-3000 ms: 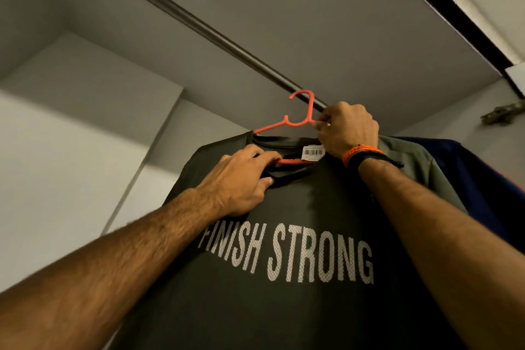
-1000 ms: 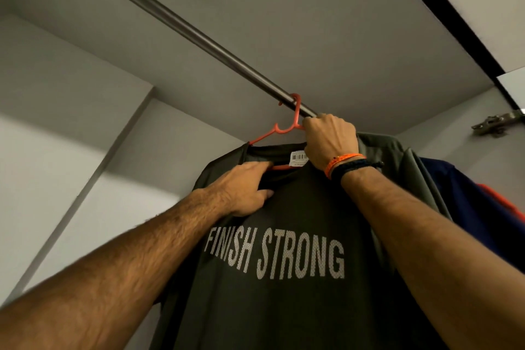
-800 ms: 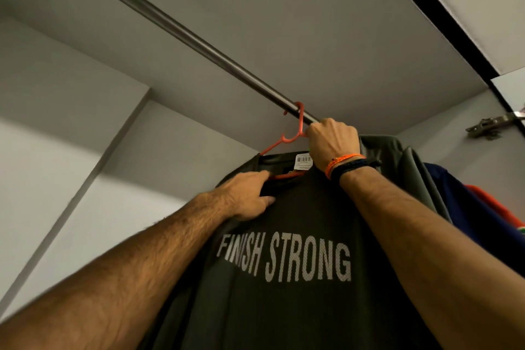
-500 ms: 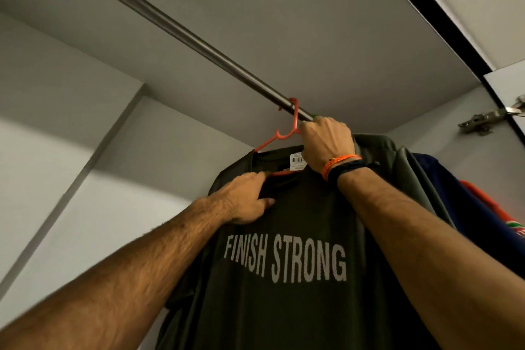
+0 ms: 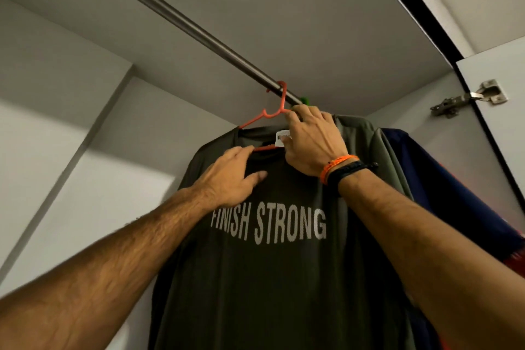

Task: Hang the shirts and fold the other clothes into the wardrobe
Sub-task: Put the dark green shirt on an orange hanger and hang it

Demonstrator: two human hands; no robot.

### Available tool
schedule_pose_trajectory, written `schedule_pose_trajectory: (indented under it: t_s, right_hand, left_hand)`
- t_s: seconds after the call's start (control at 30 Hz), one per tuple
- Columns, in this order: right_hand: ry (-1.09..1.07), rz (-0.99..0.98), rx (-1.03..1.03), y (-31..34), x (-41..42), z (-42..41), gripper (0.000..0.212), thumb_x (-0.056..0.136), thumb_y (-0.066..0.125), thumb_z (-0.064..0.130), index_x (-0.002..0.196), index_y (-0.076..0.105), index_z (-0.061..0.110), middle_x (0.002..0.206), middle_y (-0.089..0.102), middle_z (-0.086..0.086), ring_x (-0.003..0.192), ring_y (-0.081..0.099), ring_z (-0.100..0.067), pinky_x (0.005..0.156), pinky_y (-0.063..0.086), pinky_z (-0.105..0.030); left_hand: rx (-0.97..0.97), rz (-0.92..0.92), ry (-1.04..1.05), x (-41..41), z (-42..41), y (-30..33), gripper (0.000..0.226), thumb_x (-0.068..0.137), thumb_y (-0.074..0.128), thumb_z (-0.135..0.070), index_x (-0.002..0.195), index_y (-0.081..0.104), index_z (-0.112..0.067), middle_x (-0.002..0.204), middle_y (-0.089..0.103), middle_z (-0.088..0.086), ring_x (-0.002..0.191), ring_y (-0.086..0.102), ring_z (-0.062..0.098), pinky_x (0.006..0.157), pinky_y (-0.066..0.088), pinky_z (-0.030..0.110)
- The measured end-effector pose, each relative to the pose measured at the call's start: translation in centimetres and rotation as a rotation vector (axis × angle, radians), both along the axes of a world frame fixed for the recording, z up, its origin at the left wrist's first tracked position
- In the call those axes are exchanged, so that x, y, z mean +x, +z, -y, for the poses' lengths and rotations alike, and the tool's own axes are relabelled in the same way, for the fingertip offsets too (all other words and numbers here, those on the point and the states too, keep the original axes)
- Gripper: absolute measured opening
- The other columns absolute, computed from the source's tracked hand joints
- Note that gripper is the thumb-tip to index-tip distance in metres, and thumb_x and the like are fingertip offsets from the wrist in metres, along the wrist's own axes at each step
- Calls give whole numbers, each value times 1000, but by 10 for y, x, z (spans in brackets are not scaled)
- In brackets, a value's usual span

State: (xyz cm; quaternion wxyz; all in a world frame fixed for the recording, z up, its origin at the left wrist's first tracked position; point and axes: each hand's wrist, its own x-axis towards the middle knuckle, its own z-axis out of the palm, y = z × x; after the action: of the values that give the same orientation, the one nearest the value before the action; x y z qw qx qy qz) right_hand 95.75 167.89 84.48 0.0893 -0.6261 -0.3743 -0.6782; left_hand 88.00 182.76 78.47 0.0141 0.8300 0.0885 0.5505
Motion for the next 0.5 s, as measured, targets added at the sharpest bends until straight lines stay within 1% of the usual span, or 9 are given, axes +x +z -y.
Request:
schedule_pose_trajectory:
  t_s: [0.1, 0.2, 0.37, 0.43, 0.5]
  right_hand:
    - [52, -12, 18, -27, -13, 17, 48, 96, 50, 37, 136, 48, 12, 141, 45, -9, 126, 43, -28, 103, 36, -42]
    - [51, -45, 24, -63, -24, 37, 47, 94, 54, 38, 132, 51, 12, 133, 49, -9, 119, 45, -28, 98, 39, -41]
    - [152, -173, 28, -128, -38, 80, 47, 90, 61, 37, 128, 54, 11, 123, 53, -8, 113, 52, -27, 95, 46, -41]
    - [183, -228, 19, -155, -42, 104, 42, 87, 62, 36, 122, 57, 12, 116, 56, -6, 105, 57, -26, 90, 49, -41]
    - [193, -290, 16, -189, -47, 135, 37, 85, 64, 35, 115, 60, 13, 111, 58, -5, 99, 60, -25, 86, 50, -42]
  left_hand:
    - [14, 147, -54, -11, 12, -22, 67, 96, 53, -45, 152, 27, -20, 158, 27, 6, 142, 32, 23, 113, 32, 38]
    - [-1, 207, -127, -24, 25, -54, 63, 95, 54, -46, 149, 34, -22, 152, 37, 6, 136, 40, 23, 108, 37, 37]
    - [-26, 161, -260, -36, 55, -106, 58, 92, 58, -50, 141, 44, -23, 138, 49, 5, 123, 52, 20, 102, 44, 36]
    - [-52, 125, -326, -36, 75, -123, 53, 91, 60, -49, 136, 47, -23, 132, 53, 2, 117, 55, 18, 97, 44, 31]
    - [-97, 75, -427, -37, 103, -146, 52, 91, 61, -48, 135, 49, -22, 133, 54, -1, 112, 57, 13, 88, 44, 26]
